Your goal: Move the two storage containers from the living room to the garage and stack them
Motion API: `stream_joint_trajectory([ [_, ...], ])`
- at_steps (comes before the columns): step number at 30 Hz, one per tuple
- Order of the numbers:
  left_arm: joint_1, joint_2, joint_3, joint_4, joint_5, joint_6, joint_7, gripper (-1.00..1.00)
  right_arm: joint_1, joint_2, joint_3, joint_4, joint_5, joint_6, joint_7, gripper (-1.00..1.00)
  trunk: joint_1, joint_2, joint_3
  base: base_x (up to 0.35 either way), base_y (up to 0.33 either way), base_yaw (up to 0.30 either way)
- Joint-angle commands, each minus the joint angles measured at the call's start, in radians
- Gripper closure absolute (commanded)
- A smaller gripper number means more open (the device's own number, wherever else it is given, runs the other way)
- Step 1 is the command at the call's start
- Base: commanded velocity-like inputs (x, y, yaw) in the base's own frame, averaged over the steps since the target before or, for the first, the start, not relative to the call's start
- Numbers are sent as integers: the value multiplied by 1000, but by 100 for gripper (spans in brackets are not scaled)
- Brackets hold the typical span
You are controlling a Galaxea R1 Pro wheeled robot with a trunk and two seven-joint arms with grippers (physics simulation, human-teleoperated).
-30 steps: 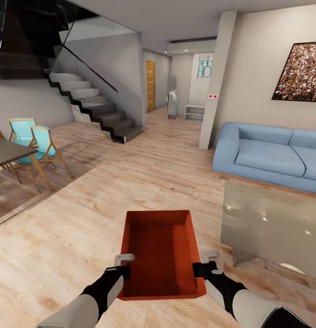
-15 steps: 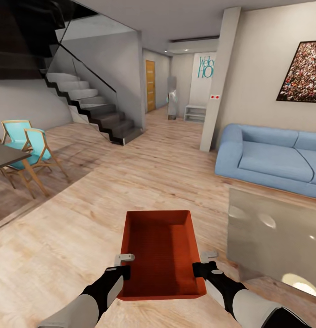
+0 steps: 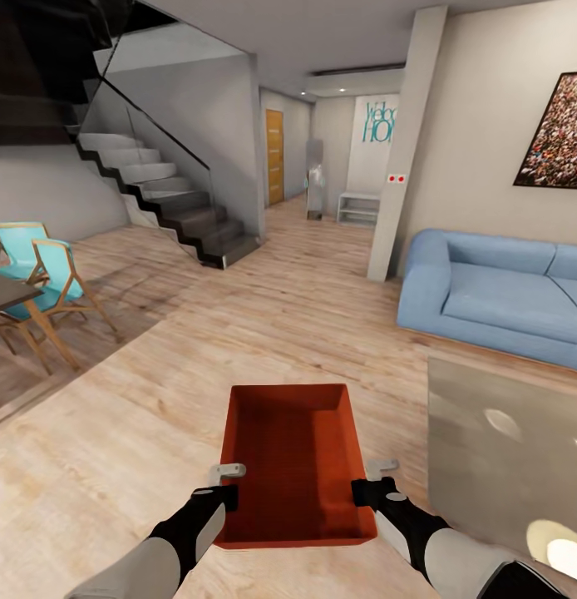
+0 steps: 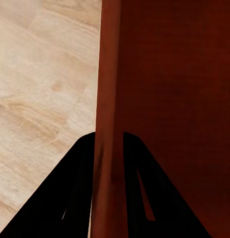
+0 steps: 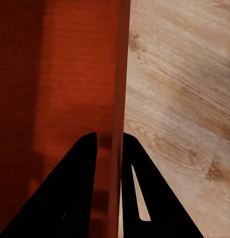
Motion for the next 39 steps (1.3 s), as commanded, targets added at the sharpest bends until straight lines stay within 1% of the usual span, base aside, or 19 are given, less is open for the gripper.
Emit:
stream_joint_trajectory([
  [1,0,19,-8,4,-1,7,9,100,-2,-4,-12,-1,6,-12,-13,100,1,-1,-1,322,0,0],
  [39,0,19,-10,9,-1,4,9,100,-2,-3,-12,0,7,-12,-12,100,1,-1,-1,322,0,0],
])
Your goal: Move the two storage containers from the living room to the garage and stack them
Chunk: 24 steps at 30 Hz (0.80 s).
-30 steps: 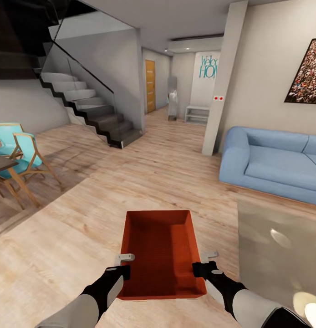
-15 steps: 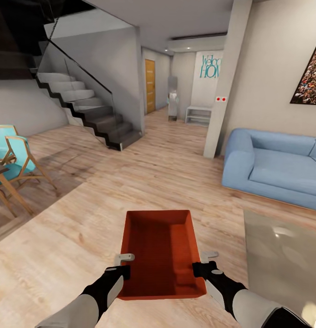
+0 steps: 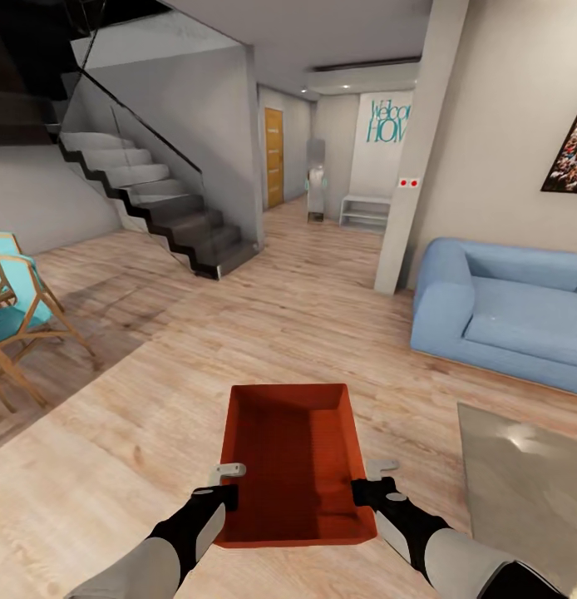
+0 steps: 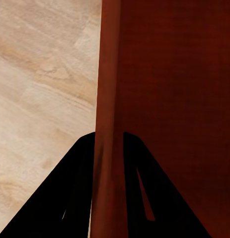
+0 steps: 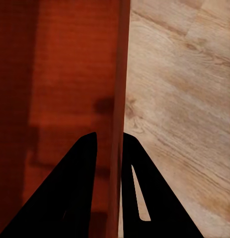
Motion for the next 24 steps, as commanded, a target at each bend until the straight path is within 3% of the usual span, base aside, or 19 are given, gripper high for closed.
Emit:
stream_joint_trajectory([
  [1,0,20,-9,10,-2,8,9,100,-2,-4,-12,-2,8,-6,-13,100,1,-1,-1,322,0,0],
  [24,0,22,-12,10,-3,7,9,100,-2,-5,-12,-2,8,-6,-14,100,1,-1,-1,322,0,0],
])
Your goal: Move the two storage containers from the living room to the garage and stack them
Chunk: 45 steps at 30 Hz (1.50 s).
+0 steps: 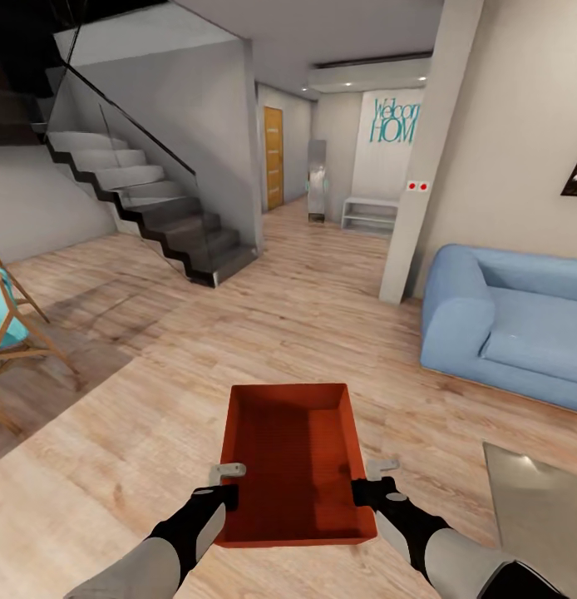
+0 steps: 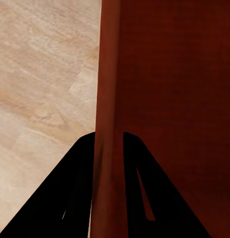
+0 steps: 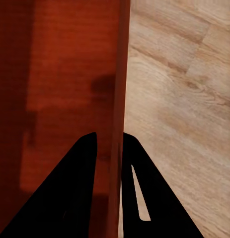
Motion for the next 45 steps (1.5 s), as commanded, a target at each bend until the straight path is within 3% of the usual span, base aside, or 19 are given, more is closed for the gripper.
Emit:
stream_joint_trajectory([
  [1,0,23,-12,9,-2,8,9,100,-2,-5,-10,-2,7,-6,-14,100,1,-1,-1,323,0,0],
  [12,0,23,-12,5,-2,6,11,100,-2,-5,-10,-1,7,-6,-14,100,1,-1,-1,323,0,0],
  [17,0,23,-12,11,-4,-36,11,100,-2,-5,-10,-2,7,-6,-14,100,1,-1,-1,323,0,0],
  [45,0,23,-12,14,-4,-28,9,100,-2,-5,-10,-2,7,-6,-14,100,1,-1,-1,323,0,0],
])
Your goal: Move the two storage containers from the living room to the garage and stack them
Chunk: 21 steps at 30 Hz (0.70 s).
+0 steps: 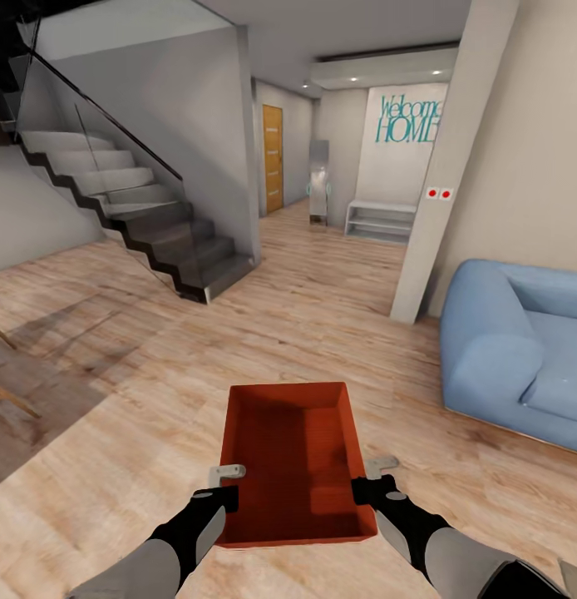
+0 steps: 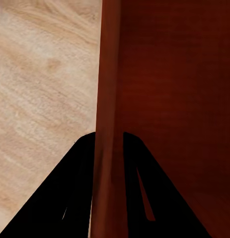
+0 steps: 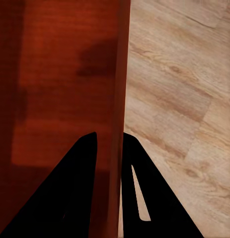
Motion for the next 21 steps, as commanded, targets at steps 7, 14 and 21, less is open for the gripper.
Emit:
stream_joint_trajectory([
  [7,0,23,-9,-6,-22,7,9,100,-1,-4,-7,5,-15,-5,-10,100,1,-1,-1,323,0,0],
  [14,0,22,-9,-6,-22,7,9,100,-1,-4,-7,5,-15,-5,-10,100,1,-1,-1,323,0,0],
  [21,0,22,-9,-6,-21,8,9,100,-1,-4,-7,5,-15,-5,-10,100,1,-1,-1,323,0,0],
])
